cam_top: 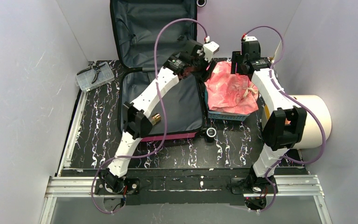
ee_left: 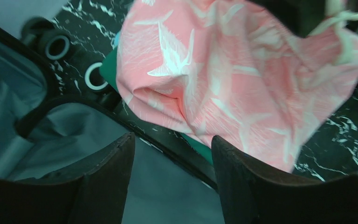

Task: Open, take out, and arrange the luggage

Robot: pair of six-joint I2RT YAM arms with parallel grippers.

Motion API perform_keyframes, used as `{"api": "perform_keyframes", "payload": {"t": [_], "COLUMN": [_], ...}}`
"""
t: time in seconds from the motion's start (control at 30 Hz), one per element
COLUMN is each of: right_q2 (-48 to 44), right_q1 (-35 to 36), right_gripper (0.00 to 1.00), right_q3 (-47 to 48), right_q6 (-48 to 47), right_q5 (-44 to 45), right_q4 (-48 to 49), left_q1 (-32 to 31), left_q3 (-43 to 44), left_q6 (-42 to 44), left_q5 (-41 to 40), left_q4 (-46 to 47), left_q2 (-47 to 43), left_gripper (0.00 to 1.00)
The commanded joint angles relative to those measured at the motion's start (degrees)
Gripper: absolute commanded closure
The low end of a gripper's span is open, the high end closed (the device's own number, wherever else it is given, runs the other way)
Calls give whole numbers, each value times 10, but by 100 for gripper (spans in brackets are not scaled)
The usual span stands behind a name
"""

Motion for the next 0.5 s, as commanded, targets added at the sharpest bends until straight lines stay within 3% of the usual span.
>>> {"api": "perform_keyframes", "payload": {"t": [0.0,0.07,0.13,0.33,0.47], "right_q2": [-49,-50,-56,-83,-36], "right_q1": [-6,-5,0,26,35], "right_gripper": [24,25,34,58,70], "right_q3": [15,24,27,-43,-21], "right_q6": [-5,-6,-11,-2,21], "right_q5": [32,21,-22,-243,-260], "right_q4": [-15,-35,-55,14,65], "left_q1": [1,2,2,25,49], "left_q3": [-11,-17,-22,-24,-54], "left_q6": [28,30,32,-33,-32], "left_q5": [45,45,32,-3,-3], "left_q4": [-46,-44,-33,-15,-24], "left_q2": [-90,-93,-90,-75,-96], "left_gripper": [39,39,39,42,41]}}
